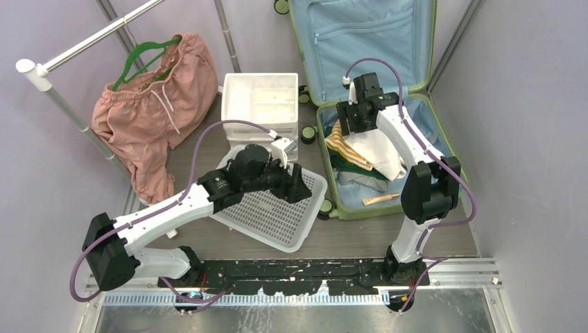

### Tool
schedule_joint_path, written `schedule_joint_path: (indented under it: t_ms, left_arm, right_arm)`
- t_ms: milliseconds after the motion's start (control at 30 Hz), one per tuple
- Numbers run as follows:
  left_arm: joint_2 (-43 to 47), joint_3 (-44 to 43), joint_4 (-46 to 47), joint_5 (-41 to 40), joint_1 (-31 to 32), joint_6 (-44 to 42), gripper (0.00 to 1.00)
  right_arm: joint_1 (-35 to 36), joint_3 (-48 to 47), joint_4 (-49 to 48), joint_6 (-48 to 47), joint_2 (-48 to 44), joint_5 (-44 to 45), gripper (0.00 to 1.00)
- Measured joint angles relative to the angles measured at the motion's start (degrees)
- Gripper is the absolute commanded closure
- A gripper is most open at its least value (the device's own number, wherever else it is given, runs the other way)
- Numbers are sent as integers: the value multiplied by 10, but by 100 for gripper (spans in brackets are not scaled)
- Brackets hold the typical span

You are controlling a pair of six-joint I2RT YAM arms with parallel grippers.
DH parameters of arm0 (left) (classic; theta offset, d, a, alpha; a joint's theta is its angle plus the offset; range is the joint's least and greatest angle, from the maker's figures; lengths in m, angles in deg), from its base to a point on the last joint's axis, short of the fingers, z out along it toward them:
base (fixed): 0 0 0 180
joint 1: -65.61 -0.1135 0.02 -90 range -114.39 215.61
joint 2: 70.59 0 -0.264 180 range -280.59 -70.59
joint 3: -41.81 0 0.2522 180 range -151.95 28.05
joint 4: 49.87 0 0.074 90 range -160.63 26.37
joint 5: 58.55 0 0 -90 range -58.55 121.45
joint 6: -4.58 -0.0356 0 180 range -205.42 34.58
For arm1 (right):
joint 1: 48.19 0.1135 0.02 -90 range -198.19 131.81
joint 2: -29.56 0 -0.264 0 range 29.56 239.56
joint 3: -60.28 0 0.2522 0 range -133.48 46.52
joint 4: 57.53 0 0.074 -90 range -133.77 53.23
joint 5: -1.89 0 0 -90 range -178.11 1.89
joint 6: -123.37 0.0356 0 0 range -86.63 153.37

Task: Open, take out, and arrange the luggage
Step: Move the bin to the center of the board, then pick up the clothes from the luggage.

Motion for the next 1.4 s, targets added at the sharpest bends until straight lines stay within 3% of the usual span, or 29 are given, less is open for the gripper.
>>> schedule_joint_path:
  t_ms: [133, 400, 533, 667, 833, 1000, 1200, 1400]
  left_arm:
    - [2, 3, -1, -6, 0, 2, 32]
    - [8, 11, 0, -10, 0, 7, 32]
    - [10, 14, 0, -11, 0, 11, 32]
    - [13, 15, 0, -13, 0, 17, 32]
    - [14, 15, 1, -15, 0, 17, 32]
    - [14, 17, 5, -15, 0, 18, 32]
    - [14, 18, 10, -16, 0, 20, 32]
    - [16, 26, 28, -25, 0, 39, 29]
  right_arm:
    - [7, -1, 0, 9, 9, 12, 33]
    - [12, 0, -3, 12, 13, 33, 63]
    - [12, 7, -9, 9, 13, 37, 73]
    - [12, 12, -12, 9, 13, 37, 71]
    - [12, 13, -13, 12, 11, 27, 49]
    - [12, 11, -11, 14, 5, 16, 47]
    - [17, 10, -8, 15, 6, 21, 54]
    - [27, 12, -9, 13, 8, 31, 81]
